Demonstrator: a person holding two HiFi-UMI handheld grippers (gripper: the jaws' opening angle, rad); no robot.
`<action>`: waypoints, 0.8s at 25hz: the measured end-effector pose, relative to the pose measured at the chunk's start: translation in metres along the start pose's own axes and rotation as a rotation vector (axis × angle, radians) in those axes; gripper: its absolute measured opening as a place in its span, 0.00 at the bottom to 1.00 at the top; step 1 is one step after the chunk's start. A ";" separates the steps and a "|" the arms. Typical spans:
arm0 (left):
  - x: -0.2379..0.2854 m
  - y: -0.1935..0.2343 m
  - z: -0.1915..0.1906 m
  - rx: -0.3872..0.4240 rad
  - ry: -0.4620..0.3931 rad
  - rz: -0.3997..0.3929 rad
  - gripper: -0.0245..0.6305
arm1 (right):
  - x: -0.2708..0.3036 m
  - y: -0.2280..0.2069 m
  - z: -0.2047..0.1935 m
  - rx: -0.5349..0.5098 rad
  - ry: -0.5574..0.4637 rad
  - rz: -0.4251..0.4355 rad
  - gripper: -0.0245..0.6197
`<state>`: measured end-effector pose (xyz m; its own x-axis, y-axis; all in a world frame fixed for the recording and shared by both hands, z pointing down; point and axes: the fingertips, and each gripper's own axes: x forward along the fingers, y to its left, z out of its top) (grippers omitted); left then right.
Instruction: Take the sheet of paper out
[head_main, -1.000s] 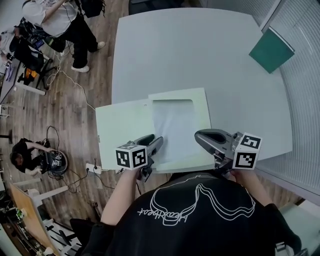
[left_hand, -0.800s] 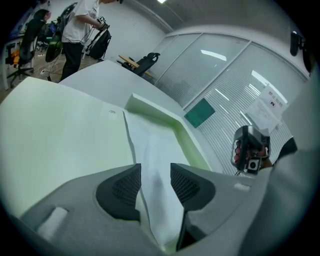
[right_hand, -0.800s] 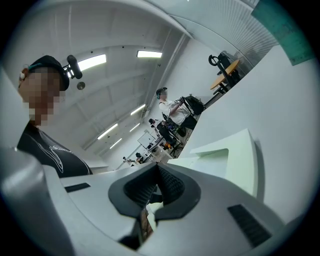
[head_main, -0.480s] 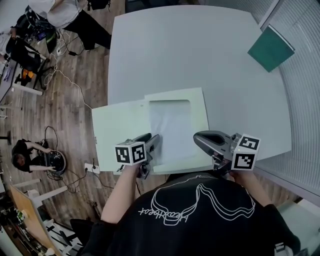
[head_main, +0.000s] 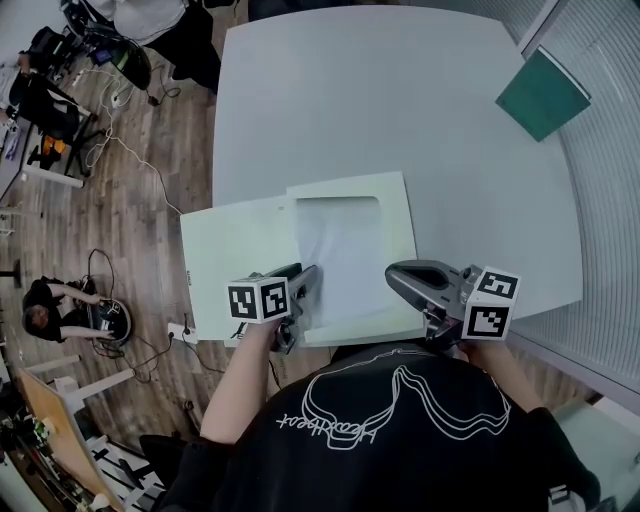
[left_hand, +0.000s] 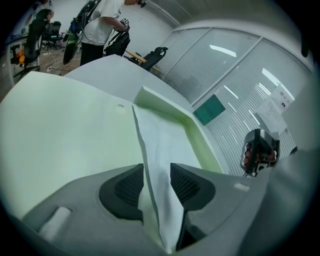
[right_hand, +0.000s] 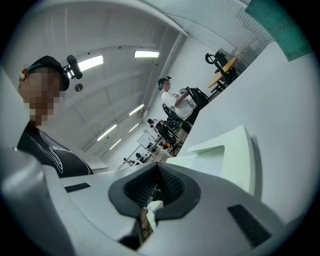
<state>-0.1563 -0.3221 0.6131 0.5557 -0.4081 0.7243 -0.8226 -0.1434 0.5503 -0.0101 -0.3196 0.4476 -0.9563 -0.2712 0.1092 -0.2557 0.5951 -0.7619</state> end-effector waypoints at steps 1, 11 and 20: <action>0.000 -0.001 0.001 0.000 0.001 -0.003 0.30 | 0.001 0.000 0.000 0.000 0.002 0.001 0.05; 0.003 -0.005 -0.002 -0.055 0.011 -0.020 0.23 | 0.004 0.004 -0.009 0.012 0.016 0.002 0.05; -0.003 0.001 0.000 -0.044 0.000 0.028 0.07 | 0.006 0.011 -0.012 0.013 0.019 -0.014 0.05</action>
<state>-0.1590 -0.3215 0.6120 0.5322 -0.4111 0.7401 -0.8319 -0.0918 0.5473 -0.0201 -0.3054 0.4479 -0.9552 -0.2651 0.1316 -0.2673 0.5818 -0.7681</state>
